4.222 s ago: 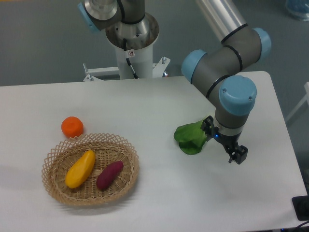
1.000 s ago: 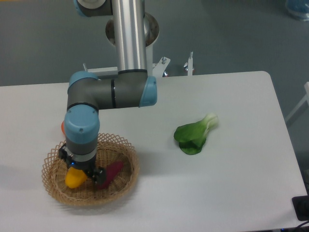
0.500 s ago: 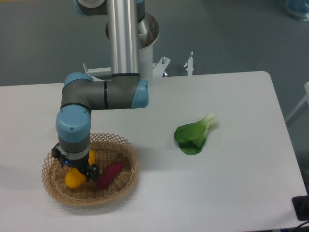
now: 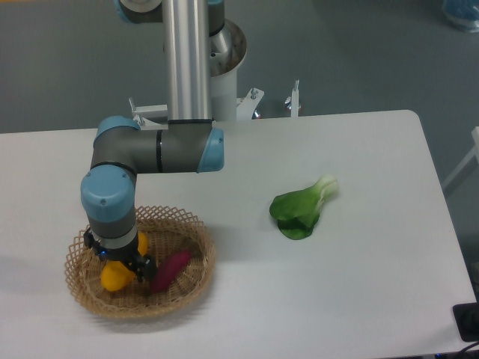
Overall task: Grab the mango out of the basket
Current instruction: 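Close the gripper around the yellow mango inside the basket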
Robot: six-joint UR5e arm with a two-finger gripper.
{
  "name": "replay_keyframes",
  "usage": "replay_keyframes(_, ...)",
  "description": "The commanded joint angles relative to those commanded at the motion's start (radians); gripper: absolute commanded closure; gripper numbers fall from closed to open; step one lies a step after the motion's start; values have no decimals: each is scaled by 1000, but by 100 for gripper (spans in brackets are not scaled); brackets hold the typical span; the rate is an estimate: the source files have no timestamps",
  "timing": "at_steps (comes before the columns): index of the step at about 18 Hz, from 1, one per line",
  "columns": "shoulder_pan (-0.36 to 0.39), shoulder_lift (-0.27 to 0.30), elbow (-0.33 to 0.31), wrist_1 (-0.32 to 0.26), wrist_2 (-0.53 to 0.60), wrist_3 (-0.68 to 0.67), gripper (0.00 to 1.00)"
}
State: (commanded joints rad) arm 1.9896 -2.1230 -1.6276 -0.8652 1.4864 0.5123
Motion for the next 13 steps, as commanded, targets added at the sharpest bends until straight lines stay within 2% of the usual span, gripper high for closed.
replay_keyframes(2,0,-3,0,6,0,3,0)
replay_keyframes(3,-2,-3,0,6,0,3,5)
replay_keyframes(6,-2,-5,3,2,-5,0,24)
replay_keyframes(10,-2,1,6,-5,-20,-3,64)
replay_keyframes(12,-2,8,8,-11,-32,-5,74)
replay_keyframes(13,-2,11,9,-14,-43,-8,75)
